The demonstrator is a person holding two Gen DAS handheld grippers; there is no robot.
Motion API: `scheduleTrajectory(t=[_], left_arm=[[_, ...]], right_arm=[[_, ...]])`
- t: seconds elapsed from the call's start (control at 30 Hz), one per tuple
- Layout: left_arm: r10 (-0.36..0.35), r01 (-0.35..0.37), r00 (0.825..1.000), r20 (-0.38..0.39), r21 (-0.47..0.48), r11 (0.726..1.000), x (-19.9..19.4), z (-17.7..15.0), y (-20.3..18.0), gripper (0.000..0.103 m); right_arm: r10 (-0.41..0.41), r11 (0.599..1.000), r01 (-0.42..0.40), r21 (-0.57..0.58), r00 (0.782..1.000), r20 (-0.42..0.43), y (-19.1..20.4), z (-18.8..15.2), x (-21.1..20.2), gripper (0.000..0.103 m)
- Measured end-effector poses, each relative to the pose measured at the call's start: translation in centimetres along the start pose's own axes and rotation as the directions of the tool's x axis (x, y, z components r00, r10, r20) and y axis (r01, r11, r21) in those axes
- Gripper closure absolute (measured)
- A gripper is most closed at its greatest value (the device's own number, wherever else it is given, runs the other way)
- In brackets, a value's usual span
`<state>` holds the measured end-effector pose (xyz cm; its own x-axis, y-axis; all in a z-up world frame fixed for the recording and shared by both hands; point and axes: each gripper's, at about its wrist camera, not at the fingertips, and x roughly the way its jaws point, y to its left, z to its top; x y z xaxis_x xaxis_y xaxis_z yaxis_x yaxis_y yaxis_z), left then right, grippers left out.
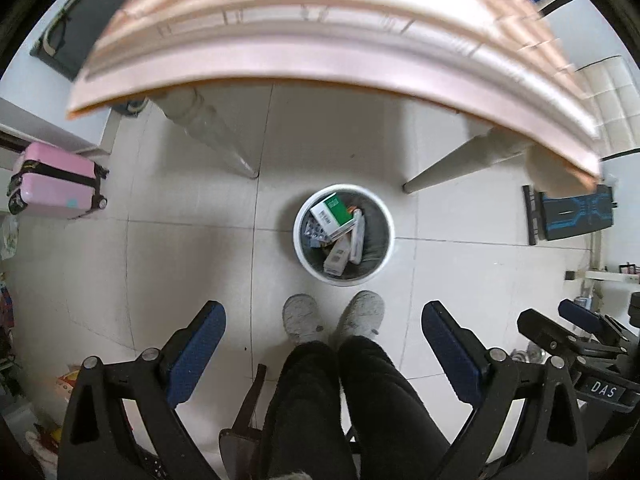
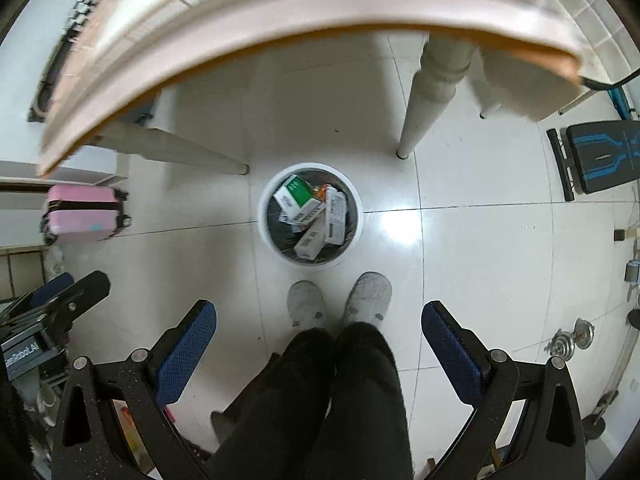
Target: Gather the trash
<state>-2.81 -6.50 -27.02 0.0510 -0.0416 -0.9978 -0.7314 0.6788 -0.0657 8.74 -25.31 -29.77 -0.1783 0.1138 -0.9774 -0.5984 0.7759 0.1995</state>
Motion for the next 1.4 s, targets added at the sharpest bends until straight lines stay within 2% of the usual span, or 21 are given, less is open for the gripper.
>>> scheduleTrajectory(t=[0.27, 0.67, 1.0, 1.4], left_arm=[[-0.056, 0.055, 0.996, 0.072, 0.019, 0.998, -9.6, -2.1, -0.1, 0.003], [-0.188, 0.186, 0.971, 0.148, 0.03, 0.982, -18.7, -3.9, -0.3, 0.003], [-0.265, 0.256, 0.945, 0.193, 0.068, 0.964, -23.3, -4.5, -1.1, 0.003], [-0.289, 0.278, 0.934, 0.211, 0.078, 0.957, -24.3, -5.2, -1.4, 0.0]], right_arm=[[0.06, 0.995, -0.058, -0.084, 0.998, 0.033, 2.3, -2.8, -11.3, 0.0], [0.165, 0.977, -0.154, -0.146, 0.984, 0.062, 4.1, -5.6, -22.3, 0.0], [0.234, 0.961, -0.215, -0.173, 0.967, 0.097, 5.7, -6.9, -27.4, 0.0], [0.276, 0.951, -0.256, -0.174, 0.956, 0.102, 5.8, -7.4, -28.9, 0.0]])
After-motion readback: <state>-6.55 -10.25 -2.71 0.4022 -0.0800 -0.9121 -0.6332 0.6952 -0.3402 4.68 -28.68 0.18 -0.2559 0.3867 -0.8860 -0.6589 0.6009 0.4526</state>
